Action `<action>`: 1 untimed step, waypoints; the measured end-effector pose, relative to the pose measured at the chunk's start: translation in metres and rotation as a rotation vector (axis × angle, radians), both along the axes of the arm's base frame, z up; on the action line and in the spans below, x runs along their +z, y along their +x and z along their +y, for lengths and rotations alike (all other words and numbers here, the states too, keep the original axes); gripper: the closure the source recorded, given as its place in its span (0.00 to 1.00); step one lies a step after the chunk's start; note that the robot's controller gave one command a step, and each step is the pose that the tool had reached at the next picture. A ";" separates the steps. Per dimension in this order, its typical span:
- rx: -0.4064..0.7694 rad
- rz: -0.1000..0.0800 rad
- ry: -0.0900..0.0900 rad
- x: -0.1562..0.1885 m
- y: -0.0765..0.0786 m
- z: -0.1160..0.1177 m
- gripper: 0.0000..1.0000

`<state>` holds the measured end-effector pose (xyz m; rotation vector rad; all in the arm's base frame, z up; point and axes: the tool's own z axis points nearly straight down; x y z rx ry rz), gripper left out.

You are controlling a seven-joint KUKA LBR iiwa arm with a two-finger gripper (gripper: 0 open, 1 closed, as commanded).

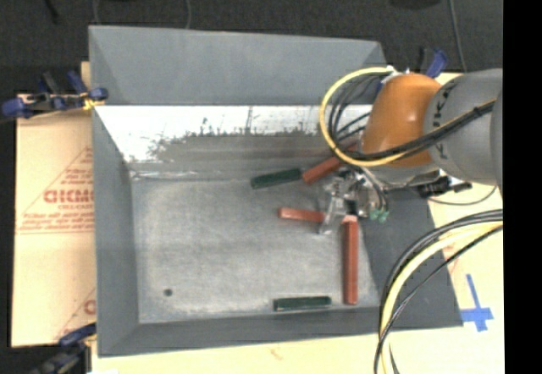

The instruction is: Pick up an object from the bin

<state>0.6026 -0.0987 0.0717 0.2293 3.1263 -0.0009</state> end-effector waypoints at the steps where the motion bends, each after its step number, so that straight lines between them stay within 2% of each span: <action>1: 0.047 -0.006 -0.004 0.145 0.005 -0.009 1.00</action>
Offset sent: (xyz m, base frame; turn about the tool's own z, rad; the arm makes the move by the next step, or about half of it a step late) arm 0.0021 -0.0068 0.1387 -0.0499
